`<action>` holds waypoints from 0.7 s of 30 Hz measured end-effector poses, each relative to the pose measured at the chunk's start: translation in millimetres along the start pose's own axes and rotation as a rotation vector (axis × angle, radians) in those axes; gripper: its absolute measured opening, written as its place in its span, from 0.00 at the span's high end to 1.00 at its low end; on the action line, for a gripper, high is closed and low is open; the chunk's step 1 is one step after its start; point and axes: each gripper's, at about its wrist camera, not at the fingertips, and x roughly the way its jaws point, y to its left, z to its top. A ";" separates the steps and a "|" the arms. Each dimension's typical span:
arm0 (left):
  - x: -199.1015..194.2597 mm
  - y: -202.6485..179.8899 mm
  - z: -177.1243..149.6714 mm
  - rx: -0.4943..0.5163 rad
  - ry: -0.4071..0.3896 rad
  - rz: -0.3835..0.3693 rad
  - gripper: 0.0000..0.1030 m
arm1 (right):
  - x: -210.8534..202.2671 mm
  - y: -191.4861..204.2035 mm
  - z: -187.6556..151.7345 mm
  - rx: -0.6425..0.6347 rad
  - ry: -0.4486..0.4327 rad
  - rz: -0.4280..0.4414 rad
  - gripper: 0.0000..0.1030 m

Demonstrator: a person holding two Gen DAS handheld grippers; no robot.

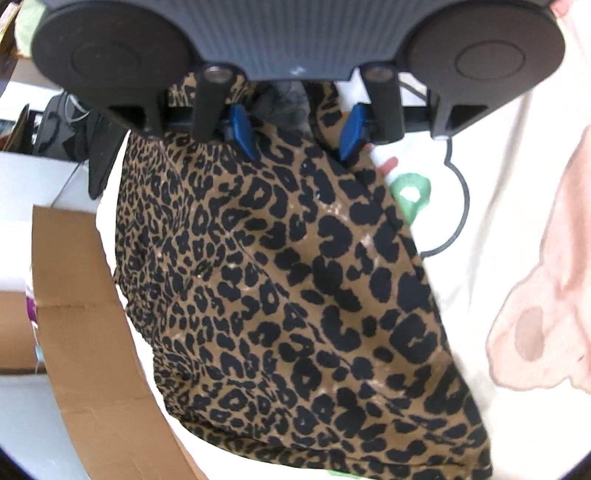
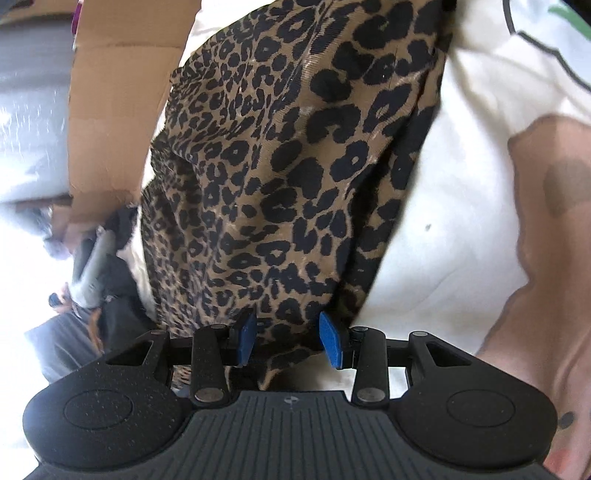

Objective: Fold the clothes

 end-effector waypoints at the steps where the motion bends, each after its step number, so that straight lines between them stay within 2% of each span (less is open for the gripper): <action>1: 0.9 1.4 0.7 -0.015 0.001 -0.011 0.49 | 1.8 -0.3 -0.1 0.013 0.006 0.010 0.54; 7: 9.2 6.2 1.1 -0.086 -0.002 -0.078 0.51 | 17.3 -6.6 -6.0 0.077 0.065 0.012 0.53; 10: 13.4 7.7 0.5 -0.091 0.005 -0.075 0.64 | 18.1 -8.9 -7.3 0.098 0.050 0.030 0.53; 13: 17.3 9.9 -0.1 -0.095 0.015 -0.061 0.86 | 18.4 -9.6 -3.1 0.111 0.016 0.019 0.56; 14: 18.6 10.7 -0.3 -0.096 0.018 -0.057 0.91 | 18.5 -9.8 -1.5 0.115 0.004 0.014 0.63; 16: 21.2 12.1 -0.6 -0.098 0.025 -0.047 0.97 | 19.1 -8.1 0.9 0.098 -0.007 -0.012 0.94; 18: 23.8 13.6 -1.0 -0.101 0.031 -0.038 0.98 | 18.0 -6.3 2.0 0.065 -0.014 -0.048 1.00; 21: 22.3 14.4 -2.4 -0.079 0.025 -0.007 0.98 | 16.5 -0.7 1.3 0.014 -0.016 -0.091 1.00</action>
